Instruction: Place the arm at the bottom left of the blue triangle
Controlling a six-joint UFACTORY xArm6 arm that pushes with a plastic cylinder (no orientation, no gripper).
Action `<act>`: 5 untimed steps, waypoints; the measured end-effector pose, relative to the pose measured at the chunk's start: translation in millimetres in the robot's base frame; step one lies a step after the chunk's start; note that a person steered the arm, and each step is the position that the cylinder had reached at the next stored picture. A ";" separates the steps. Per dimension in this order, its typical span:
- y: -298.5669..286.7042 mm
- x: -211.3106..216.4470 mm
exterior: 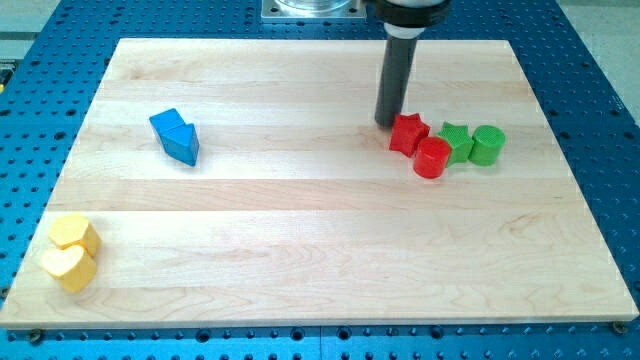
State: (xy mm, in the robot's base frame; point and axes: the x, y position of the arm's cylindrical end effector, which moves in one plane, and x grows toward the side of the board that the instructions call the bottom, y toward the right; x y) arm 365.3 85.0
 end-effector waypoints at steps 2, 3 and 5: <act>-1.2 25.7; -68.6 40.2; -111.5 73.4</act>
State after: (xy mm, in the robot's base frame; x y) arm 438.7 -26.5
